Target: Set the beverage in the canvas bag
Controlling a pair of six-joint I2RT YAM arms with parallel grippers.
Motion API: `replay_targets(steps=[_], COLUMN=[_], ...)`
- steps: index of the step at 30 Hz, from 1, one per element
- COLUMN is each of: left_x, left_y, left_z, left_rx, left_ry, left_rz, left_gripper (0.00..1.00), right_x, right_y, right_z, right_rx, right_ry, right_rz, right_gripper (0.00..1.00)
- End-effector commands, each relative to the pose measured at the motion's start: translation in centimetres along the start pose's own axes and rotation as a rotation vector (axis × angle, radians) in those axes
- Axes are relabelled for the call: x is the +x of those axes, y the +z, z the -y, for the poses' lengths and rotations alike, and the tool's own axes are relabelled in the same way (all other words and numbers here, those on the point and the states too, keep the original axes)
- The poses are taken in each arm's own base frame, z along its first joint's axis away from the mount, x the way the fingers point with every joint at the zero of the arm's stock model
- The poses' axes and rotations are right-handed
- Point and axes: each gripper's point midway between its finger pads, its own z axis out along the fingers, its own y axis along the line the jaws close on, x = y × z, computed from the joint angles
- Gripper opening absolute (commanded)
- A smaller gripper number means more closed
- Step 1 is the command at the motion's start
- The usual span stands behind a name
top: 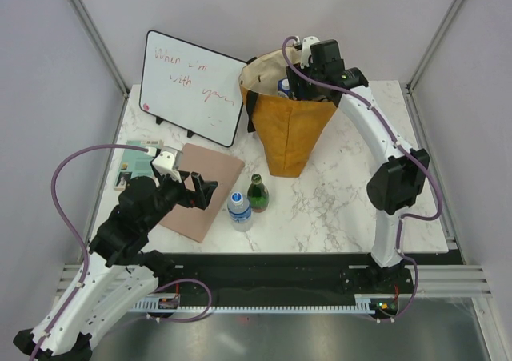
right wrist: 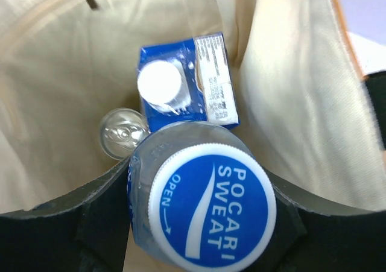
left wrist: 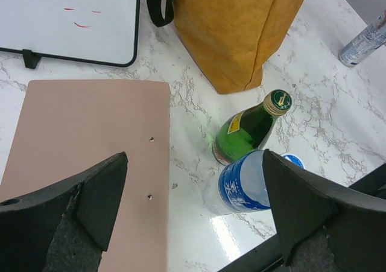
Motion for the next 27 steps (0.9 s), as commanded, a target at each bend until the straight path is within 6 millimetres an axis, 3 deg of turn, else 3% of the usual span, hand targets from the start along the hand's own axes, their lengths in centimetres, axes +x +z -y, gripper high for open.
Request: replay_targets(steps=[1,9,14,16,18,27], left_x=[-0.7,-0.6,-0.6,-0.6,-0.6,-0.5], left_y=[0.3,0.5,0.5,0.4,0.5,0.5], left_z=[0.0,0.1,0.1,0.0,0.0,0.1], left_rx=[-0.001,0.002,0.0,-0.001,-0.003,0.001], left_ry=[0.018,0.019,0.02,0.02,0.02,0.02], left_rz=[0.028,0.02,0.02,0.02,0.021,0.018], left_gripper=[1.0,1.0,1.0,1.0,1.0,1.0], right_x=[-4.7,-0.5,1.2,2.8,4.2,6.4], right_y=[-1.4,0.5,0.6,1.2,2.1,3.2], right_z=[-0.8,0.1,-0.6,-0.6,-0.7,-0.5], right_rx=[-0.052,-0.008,-0.045,-0.043,-0.053,-0.047], right_ry=[0.003,-0.001,0.004,0.006,0.002,-0.027], right_rz=[0.131,0.022,-0.015,-0.035,-0.039,-0.045], right_gripper=[0.06,0.05,0.04,0.05,0.09,0.22])
